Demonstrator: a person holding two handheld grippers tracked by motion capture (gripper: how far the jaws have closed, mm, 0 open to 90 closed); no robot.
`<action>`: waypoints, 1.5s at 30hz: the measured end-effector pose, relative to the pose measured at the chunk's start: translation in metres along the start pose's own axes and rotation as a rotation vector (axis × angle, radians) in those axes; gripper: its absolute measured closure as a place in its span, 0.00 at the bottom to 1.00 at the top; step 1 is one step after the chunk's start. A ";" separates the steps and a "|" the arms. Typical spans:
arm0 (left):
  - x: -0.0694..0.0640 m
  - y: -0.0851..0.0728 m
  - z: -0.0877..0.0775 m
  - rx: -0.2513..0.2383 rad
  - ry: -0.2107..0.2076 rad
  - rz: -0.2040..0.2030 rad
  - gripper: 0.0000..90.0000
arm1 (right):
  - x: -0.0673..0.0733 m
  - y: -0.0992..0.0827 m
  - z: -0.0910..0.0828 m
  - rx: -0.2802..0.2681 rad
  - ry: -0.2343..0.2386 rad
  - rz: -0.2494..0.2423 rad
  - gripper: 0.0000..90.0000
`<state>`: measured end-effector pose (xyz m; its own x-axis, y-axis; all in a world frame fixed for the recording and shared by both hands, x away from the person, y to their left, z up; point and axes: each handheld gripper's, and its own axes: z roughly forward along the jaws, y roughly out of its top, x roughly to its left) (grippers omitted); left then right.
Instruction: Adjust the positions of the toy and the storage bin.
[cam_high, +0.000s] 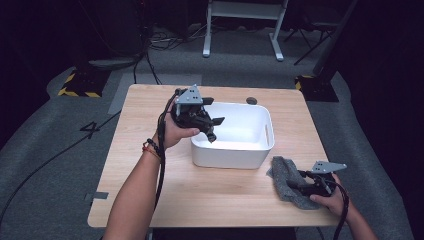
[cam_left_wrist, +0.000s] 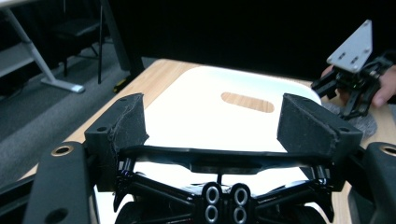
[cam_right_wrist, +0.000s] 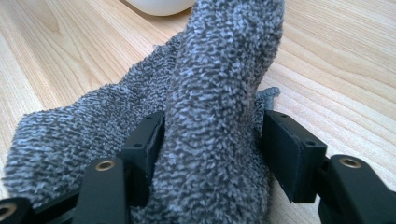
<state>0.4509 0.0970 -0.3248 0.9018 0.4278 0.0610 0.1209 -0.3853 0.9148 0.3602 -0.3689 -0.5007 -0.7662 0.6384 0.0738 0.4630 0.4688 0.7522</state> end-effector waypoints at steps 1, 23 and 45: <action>0.000 -0.001 0.001 0.007 -0.003 -0.001 0.27 | 0.000 0.000 0.000 0.000 0.000 0.000 0.46; 0.010 -0.028 0.023 0.151 -0.012 0.006 0.27 | 0.000 0.001 0.001 0.000 0.003 0.005 0.45; 0.015 -0.039 0.031 0.289 -0.033 0.023 0.27 | -0.001 0.000 0.001 -0.005 0.008 0.008 0.45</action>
<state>0.4722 0.0931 -0.3716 0.9180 0.3916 0.0631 0.2093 -0.6133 0.7616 0.3610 -0.3690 -0.5010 -0.7660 0.6373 0.0845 0.4667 0.4609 0.7548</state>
